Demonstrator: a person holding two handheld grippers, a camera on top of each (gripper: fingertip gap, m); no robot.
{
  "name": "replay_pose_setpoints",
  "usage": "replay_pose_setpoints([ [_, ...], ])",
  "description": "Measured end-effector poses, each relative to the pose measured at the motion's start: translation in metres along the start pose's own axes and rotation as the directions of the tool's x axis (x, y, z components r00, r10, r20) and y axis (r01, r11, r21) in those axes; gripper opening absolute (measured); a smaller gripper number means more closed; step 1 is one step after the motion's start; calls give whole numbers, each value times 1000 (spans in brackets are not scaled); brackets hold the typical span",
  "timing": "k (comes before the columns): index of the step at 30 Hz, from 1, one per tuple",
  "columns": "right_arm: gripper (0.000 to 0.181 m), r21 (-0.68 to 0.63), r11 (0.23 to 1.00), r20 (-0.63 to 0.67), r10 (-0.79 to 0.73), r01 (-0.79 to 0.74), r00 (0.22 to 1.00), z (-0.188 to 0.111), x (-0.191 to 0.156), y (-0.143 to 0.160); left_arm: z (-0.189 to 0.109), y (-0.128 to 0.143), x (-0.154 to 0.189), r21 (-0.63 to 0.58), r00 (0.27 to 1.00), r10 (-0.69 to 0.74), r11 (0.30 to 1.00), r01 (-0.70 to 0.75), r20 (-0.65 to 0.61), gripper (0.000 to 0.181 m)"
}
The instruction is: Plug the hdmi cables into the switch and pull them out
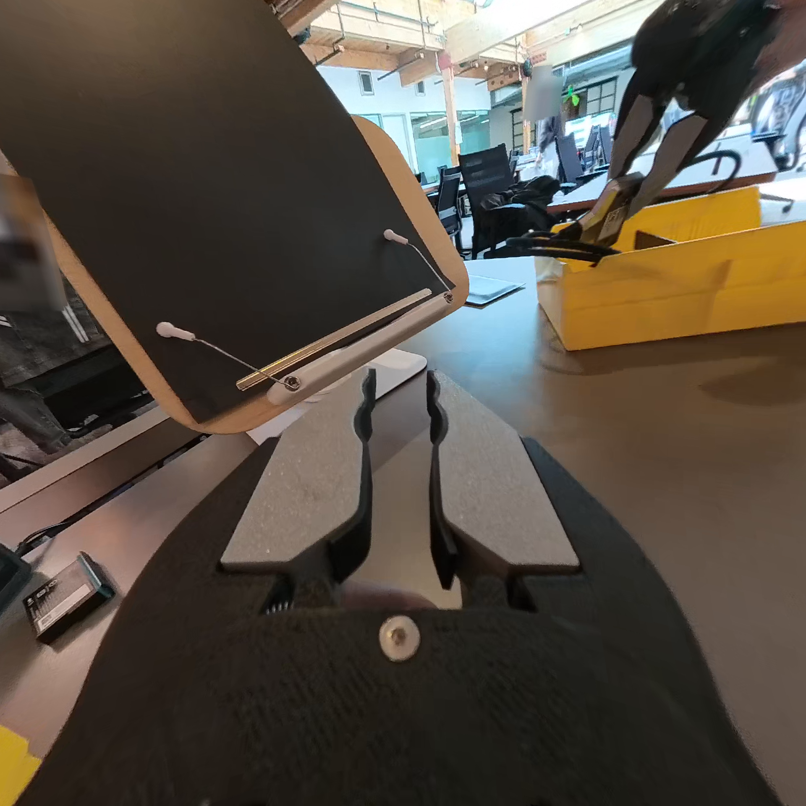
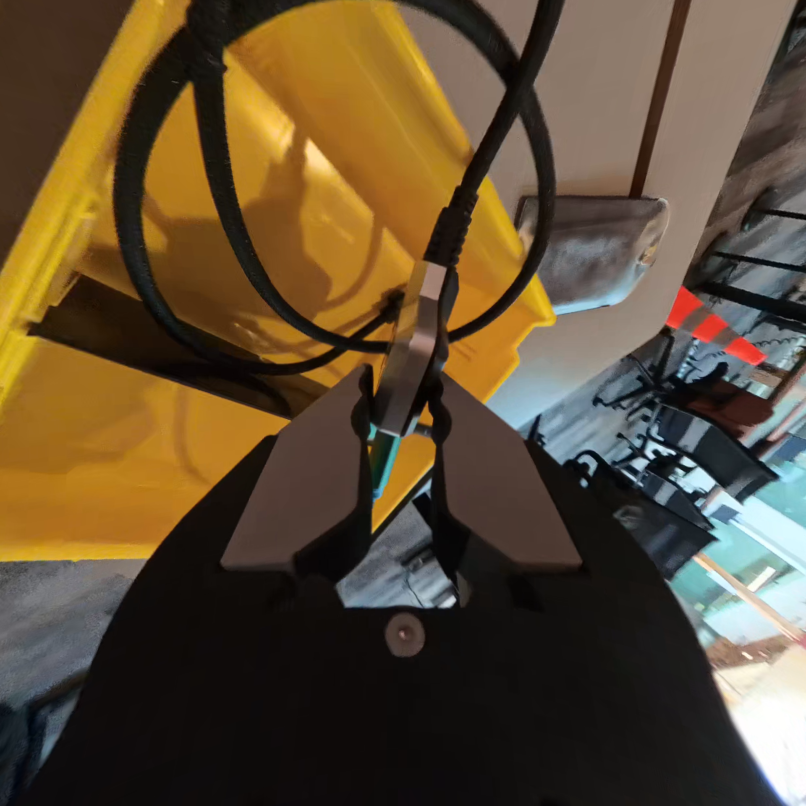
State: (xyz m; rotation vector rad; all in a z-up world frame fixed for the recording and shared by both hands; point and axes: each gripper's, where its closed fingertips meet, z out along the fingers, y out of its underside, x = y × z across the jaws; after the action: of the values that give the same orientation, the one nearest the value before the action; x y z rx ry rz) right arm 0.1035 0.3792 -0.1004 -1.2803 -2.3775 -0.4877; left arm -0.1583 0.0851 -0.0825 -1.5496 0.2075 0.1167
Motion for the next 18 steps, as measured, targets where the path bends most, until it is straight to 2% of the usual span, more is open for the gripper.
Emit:
replay_pose_setpoints([
  [5,26,-190,975,46,-105,112,993,14,-9,6,2,3,2,-10,1000,0,1000,0,-5,21],
  [12,29,-317,943,216,-27,96,976,36,-38,11,4,6,6,-26,1000,29,999,-29,-9,20],
  [15,31,-278,960,171,5,43,985,33,-29,9,3,5,7,-23,1000,27,999,-27,-12,20],
  [18,35,-152,985,118,104,-85,988,16,-15,3,2,5,6,-26,1000,23,999,-24,-12,21],
])
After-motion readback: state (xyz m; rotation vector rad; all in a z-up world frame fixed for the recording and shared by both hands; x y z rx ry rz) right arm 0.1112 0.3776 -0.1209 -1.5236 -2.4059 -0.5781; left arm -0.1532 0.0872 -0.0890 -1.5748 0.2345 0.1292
